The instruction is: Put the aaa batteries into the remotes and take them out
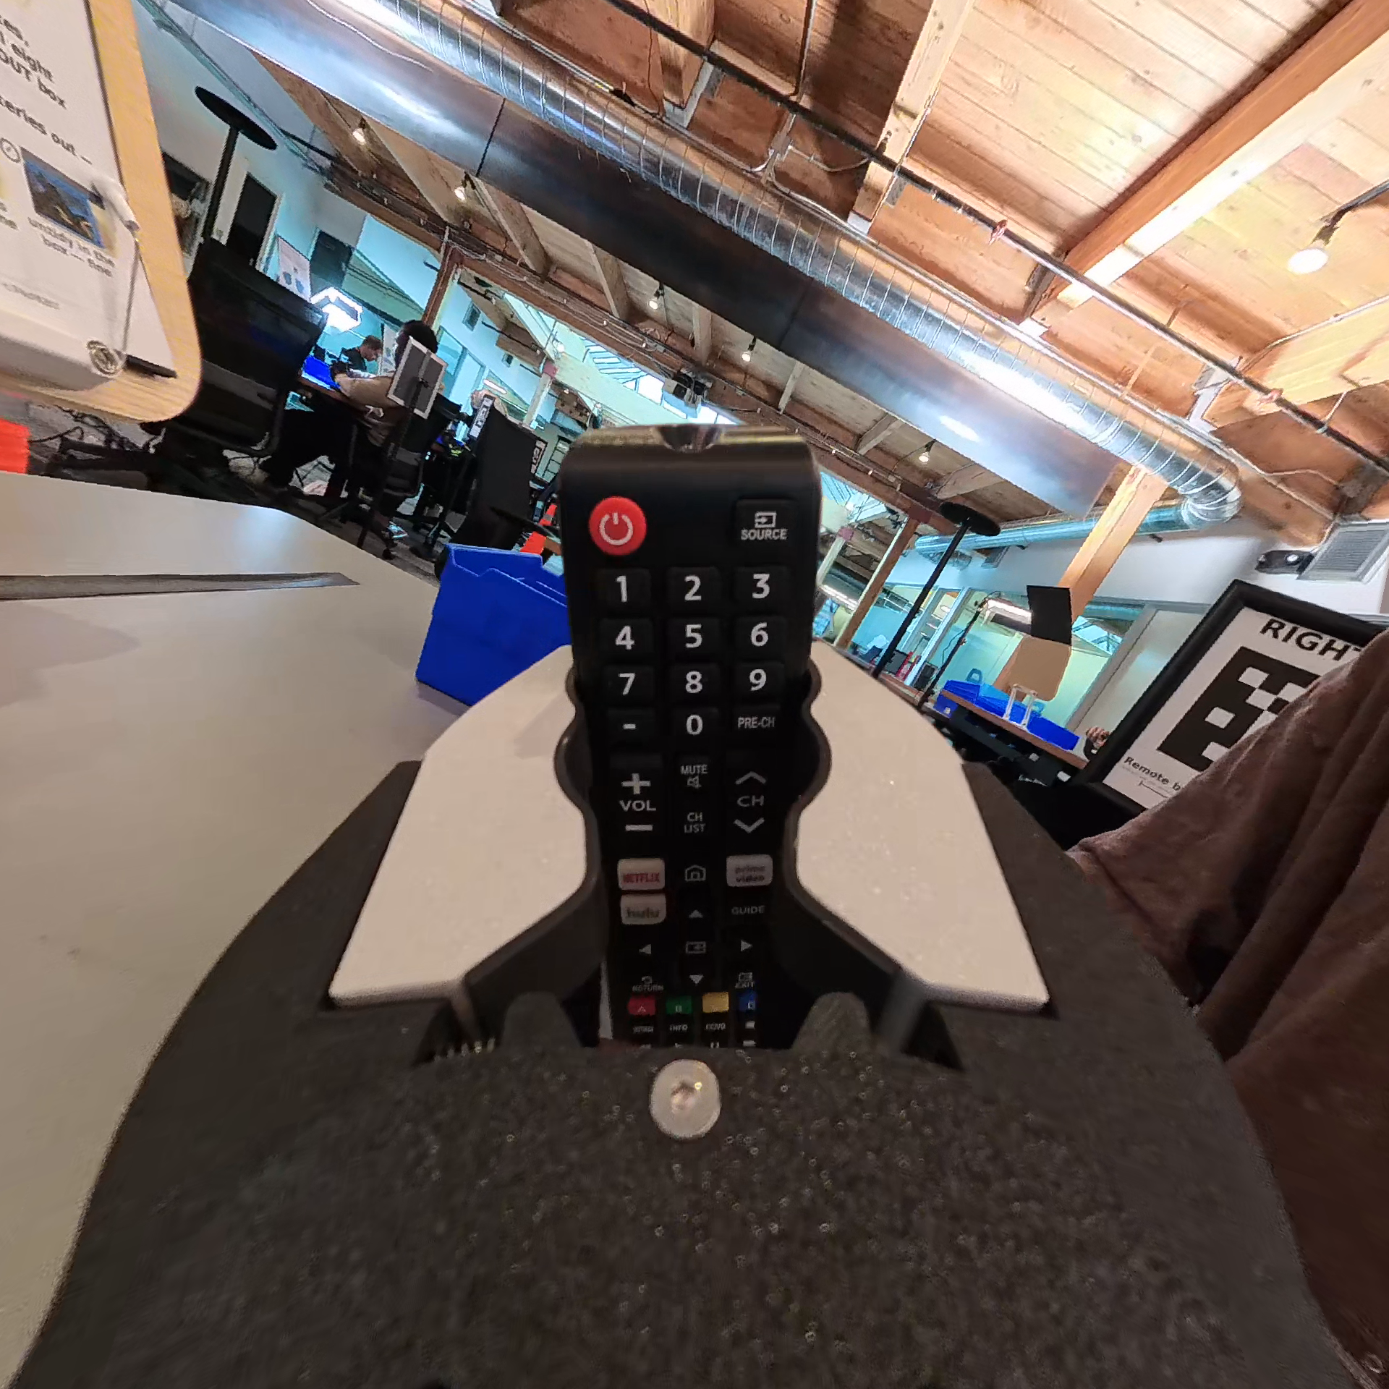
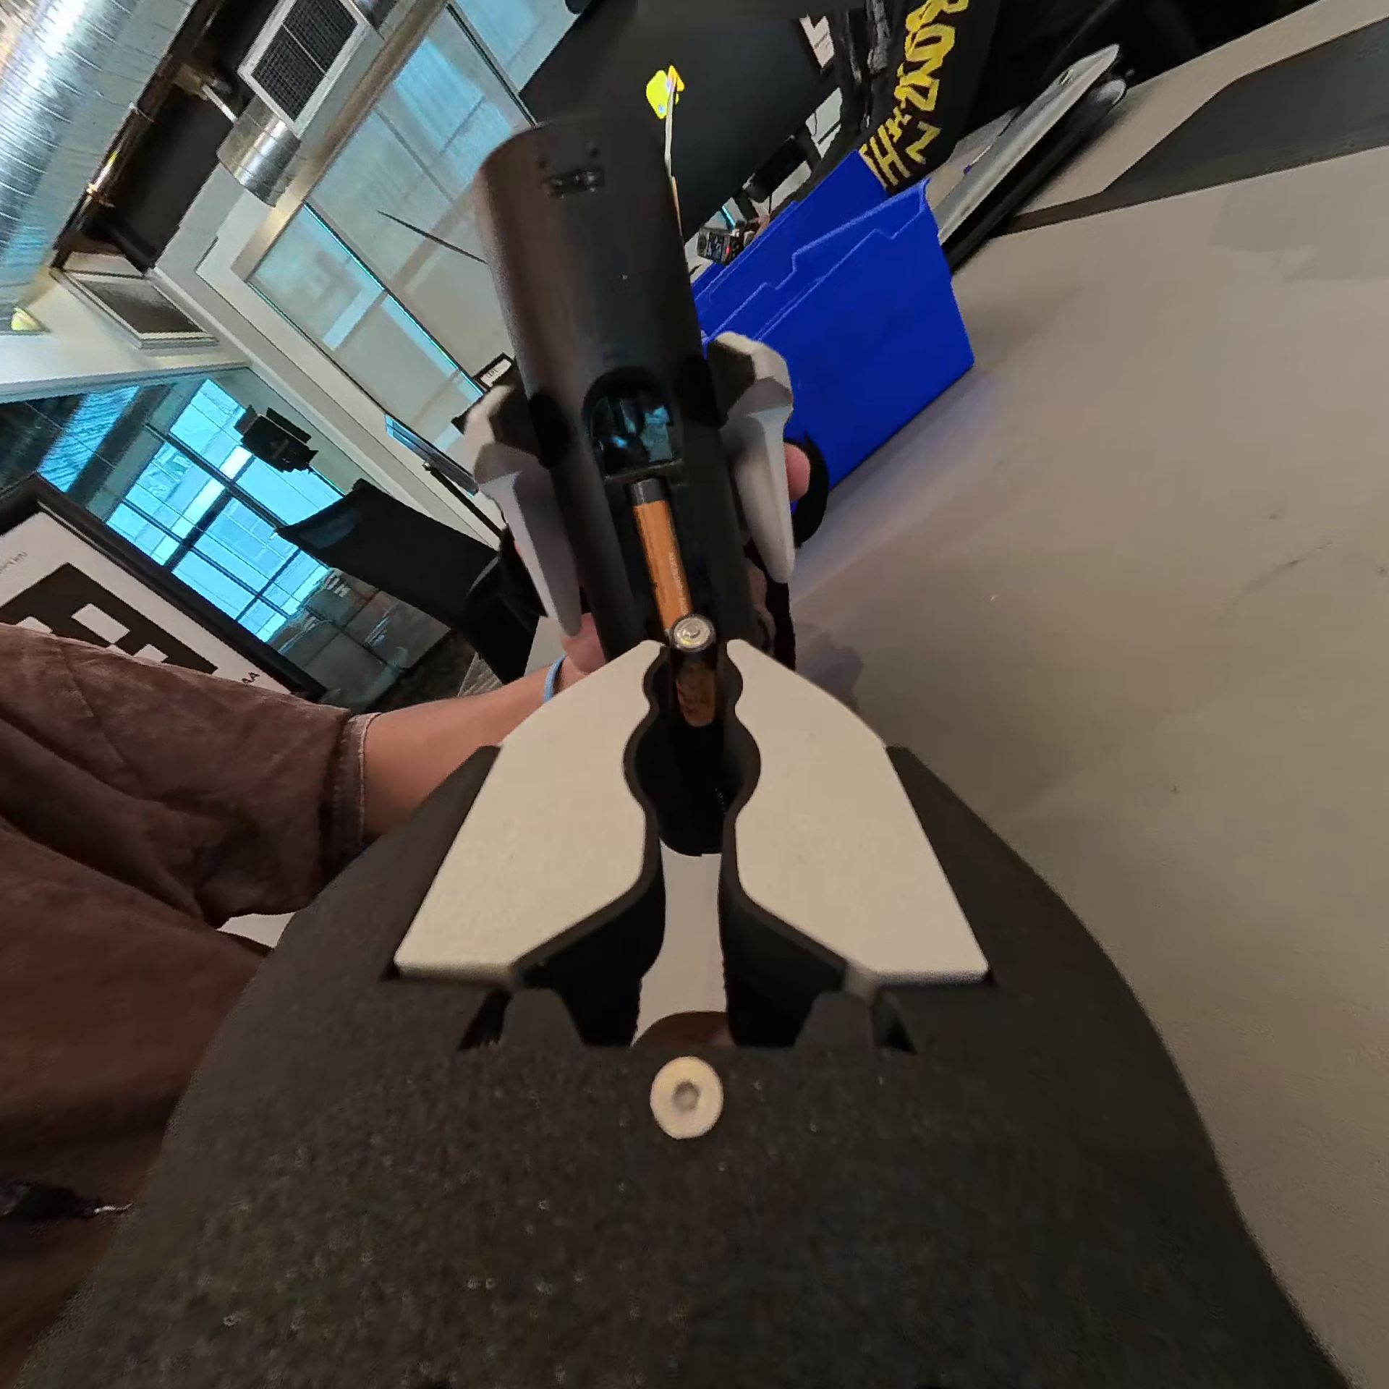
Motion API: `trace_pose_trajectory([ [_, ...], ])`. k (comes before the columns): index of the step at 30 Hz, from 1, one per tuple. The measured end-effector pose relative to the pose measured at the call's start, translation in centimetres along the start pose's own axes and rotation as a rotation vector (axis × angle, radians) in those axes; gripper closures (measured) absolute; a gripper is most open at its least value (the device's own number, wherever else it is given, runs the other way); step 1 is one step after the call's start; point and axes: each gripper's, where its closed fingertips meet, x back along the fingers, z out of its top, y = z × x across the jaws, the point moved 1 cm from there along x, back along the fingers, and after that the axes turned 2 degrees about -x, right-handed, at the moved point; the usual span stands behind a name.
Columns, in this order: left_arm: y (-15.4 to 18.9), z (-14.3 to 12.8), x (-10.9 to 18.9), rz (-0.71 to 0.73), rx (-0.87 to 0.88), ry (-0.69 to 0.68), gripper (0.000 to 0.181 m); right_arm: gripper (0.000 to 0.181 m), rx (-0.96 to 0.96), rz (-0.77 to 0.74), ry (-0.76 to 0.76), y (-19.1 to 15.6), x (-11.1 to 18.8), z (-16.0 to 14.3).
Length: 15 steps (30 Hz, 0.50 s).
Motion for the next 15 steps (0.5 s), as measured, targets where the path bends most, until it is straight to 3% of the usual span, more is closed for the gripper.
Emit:
trace_pose_trajectory([
  [15,0.9,-0.7,-0.4,-0.052,0.020,-0.021,0.130,0.171,0.036,-0.020,-0.033,-0.7,1.2,0.1],
])
